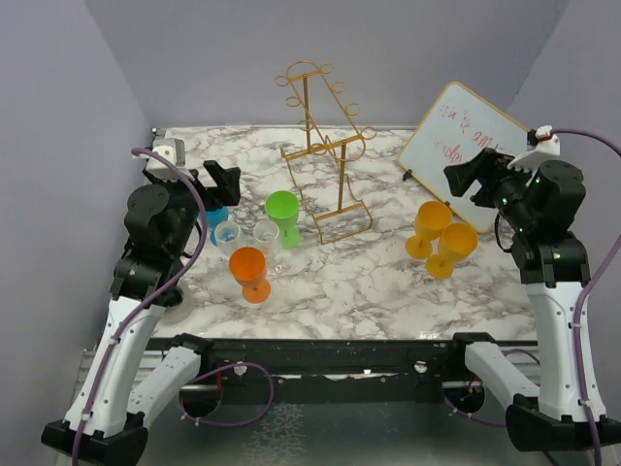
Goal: Place the wine glass upside down on the wine glass rack
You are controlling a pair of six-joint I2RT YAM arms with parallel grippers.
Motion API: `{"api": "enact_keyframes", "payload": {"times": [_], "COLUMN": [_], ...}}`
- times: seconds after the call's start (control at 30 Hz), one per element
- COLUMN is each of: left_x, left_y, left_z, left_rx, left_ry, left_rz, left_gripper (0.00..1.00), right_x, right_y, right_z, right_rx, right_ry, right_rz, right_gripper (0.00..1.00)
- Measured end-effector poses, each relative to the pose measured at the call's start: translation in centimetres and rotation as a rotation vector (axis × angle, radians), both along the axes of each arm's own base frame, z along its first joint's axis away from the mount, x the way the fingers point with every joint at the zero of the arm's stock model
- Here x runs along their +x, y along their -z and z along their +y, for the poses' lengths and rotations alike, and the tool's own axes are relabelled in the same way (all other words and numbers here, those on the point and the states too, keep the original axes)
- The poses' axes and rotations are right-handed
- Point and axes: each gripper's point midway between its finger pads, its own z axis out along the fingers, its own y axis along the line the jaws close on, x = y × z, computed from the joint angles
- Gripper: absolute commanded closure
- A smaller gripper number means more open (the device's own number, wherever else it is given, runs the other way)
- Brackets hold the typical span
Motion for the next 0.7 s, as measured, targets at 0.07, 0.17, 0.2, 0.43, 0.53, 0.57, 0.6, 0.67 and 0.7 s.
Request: {"api": "enact_keyframes", "payload": {"times": [0.07,0.17,0.2,0.43,0.53,0.57,0.6,0.67,0.7], "left_x": [0.3,0.6,0.7,0.6,0.5,0.5,0.4,0.4,0.4], "left_y": [0.8,1.7,1.9,2.9,3.7,3.8,4.0,4.3,4.4], "left_z": [-0.2,-0.6,-0.8,-1.9,-1.9,-1.9,-1.8,-1.8,-1.8], "left_rx": [-0.002,-0.007,-0.009,-0.017,-0.022,-0.022,-0.025,-0.029,-0.029], "left_ry": [0.006,0.019,0.029,0.089,0.089,0.088,0.088,0.088,0.088], "left_rz": [0.019,0.041,0.043,0.035,0.033,0.031,0.025,0.018,0.014], "left_gripper": [0.01,0.01,0.01,0.01,0.01,0.01,0.01,0.01,0.01], "right_x": [0.1,0.1,0.2,0.2,-0.2,-0.2,-0.3,-0.3,-0.3], "right_y": [1.2,3.0,3.7,7.8,9.4,9.9,10.5,11.9,12.4], "right_z": [0.1,0.2,0.2,0.7,0.8,0.7,0.7,0.7,0.6], "right_rx": [0.006,0.015,0.018,0.029,0.027,0.024,0.022,0.016,0.012], "right_ry": [-0.003,-0.004,-0.005,-0.033,-0.036,-0.037,-0.037,-0.039,-0.04], "right_rz": [0.038,0.104,0.132,0.307,0.383,0.41,0.437,0.494,0.518], "right_gripper": [0.11,0.12,0.15,0.29,0.34,0.36,0.38,0.42,0.44]}}
